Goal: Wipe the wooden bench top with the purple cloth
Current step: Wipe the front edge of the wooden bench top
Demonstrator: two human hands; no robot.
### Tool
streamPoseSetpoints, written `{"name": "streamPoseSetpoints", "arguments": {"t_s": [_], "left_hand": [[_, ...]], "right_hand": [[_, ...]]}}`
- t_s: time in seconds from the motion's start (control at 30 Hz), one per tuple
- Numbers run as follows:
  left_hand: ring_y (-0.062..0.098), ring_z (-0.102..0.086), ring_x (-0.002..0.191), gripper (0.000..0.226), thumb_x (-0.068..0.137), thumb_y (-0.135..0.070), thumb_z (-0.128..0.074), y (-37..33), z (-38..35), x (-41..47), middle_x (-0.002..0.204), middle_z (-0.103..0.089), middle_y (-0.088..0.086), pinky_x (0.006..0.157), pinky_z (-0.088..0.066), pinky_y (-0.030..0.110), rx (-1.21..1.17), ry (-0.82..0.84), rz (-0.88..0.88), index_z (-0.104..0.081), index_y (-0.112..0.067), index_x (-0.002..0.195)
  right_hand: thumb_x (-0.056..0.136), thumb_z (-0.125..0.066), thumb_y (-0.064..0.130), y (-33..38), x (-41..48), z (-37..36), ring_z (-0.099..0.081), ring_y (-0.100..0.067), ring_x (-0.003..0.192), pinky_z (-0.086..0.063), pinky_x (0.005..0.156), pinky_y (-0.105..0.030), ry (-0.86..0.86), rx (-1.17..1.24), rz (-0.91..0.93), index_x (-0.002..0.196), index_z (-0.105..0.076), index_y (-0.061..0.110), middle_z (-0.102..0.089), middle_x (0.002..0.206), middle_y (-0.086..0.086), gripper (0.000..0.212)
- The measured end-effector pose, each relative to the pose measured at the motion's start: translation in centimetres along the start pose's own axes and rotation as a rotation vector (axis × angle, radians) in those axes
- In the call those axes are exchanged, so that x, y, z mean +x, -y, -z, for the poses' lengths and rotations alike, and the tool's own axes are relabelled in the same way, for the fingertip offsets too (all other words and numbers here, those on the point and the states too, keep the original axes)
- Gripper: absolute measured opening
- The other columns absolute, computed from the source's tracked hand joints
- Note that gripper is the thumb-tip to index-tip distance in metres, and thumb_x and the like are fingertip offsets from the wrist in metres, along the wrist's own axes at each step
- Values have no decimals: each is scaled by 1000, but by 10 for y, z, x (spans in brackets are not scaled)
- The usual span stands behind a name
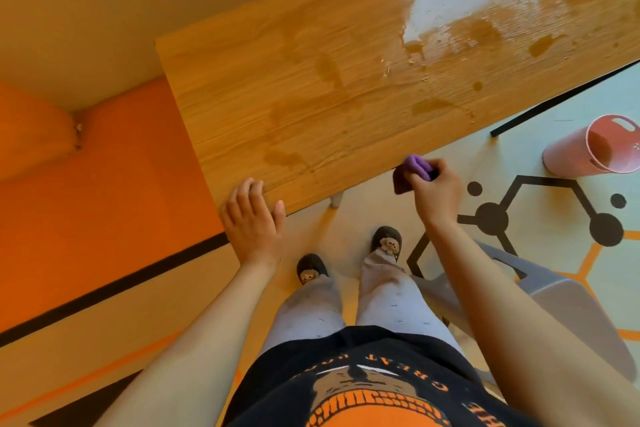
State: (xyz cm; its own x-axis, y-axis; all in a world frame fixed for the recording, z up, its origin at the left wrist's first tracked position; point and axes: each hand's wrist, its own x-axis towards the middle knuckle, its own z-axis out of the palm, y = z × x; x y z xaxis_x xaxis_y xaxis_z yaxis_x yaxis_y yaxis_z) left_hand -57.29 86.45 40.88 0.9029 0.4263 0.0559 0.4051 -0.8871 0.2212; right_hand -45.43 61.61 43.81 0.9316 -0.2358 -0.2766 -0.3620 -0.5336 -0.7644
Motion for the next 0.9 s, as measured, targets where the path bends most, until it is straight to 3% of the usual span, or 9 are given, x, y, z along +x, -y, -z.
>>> {"name": "streamPoseSetpoints", "arguments": {"t_s": [0.13, 0.2, 0.33, 0.47, 0.53, 0.63, 0.7, 0.8, 0.9], "left_hand": [[35, -44, 126, 44, 95, -35, -50, 4, -4, 0, 134, -50, 15, 102, -33, 48, -1, -22, -18, -52, -5, 127], [35, -45, 125, 44, 95, -35, -49, 5, -4, 1, 133, -51, 15, 102, -32, 48, -19, -31, -29, -52, -4, 126], [34, -44, 125, 44, 94, -35, -51, 7, -3, 2, 132, -51, 15, 102, -32, 47, -56, -27, -27, -53, -5, 125], [34, -45, 125, 42, 93, -35, -54, 5, 4, 2, 132, -51, 14, 103, -32, 47, -85, -5, -16, -54, -5, 124], [32, -43, 125, 38, 92, -31, -55, 4, 9, 5, 131, -51, 12, 103, -32, 46, -183, 10, 15, -55, -7, 121], [25, -42, 123, 27, 91, -22, -53, 17, 20, 11, 129, -51, 6, 103, -35, 44, -372, 13, 8, -58, -12, 116], [23, -39, 128, 30, 93, -18, -52, 37, 25, 12, 135, -48, 6, 107, -34, 40, -344, 22, -39, -56, -12, 121], [24, -29, 140, 40, 96, -19, -50, 64, 28, 4, 149, -39, 6, 115, -24, 39, -276, 93, -77, -48, -12, 136], [21, -24, 144, 44, 98, -21, -48, 73, 27, -2, 153, -35, 6, 117, -19, 36, -295, 138, -111, -44, -12, 141]], "right_hand": [[84, -63, 18, 12, -18, -24, -58, -8, 74, -46, 69, -20, -137, 65, -120, 96, -60, 20, -64, 87, 1, 13], [84, -64, 17, 17, -47, -47, -58, -6, 72, -38, 59, -7, -50, 101, -107, 93, -60, 18, -64, 85, 1, 11], [80, -66, 12, 27, -108, -88, -55, -1, 69, -41, 58, -13, 244, 89, 34, 81, -57, 17, -60, 75, 8, 10], [79, -68, 13, 29, -109, -90, -56, 3, 70, -43, 61, -8, 323, 47, 137, 83, -60, 16, -60, 75, 12, 9], [82, -68, 14, 23, -92, -77, -56, 5, 73, -42, 62, -6, 282, 47, 115, 88, -60, 17, -61, 80, 10, 10], [82, -68, 18, 19, -65, -54, -52, 7, 68, -38, 56, -2, 83, 46, 39, 89, -58, 21, -58, 76, 11, 12], [81, -67, 18, 20, -59, -50, -52, 6, 66, -38, 54, -3, 32, 37, 32, 87, -57, 21, -56, 73, 13, 12], [82, -67, 18, 24, -72, -61, -52, 6, 66, -38, 54, -2, 31, 37, 22, 86, -56, 23, -55, 73, 16, 13], [84, -65, 17, 28, -105, -87, -56, 3, 72, -42, 60, -7, 176, 67, 11, 87, -55, 22, -60, 80, 8, 12]]}}
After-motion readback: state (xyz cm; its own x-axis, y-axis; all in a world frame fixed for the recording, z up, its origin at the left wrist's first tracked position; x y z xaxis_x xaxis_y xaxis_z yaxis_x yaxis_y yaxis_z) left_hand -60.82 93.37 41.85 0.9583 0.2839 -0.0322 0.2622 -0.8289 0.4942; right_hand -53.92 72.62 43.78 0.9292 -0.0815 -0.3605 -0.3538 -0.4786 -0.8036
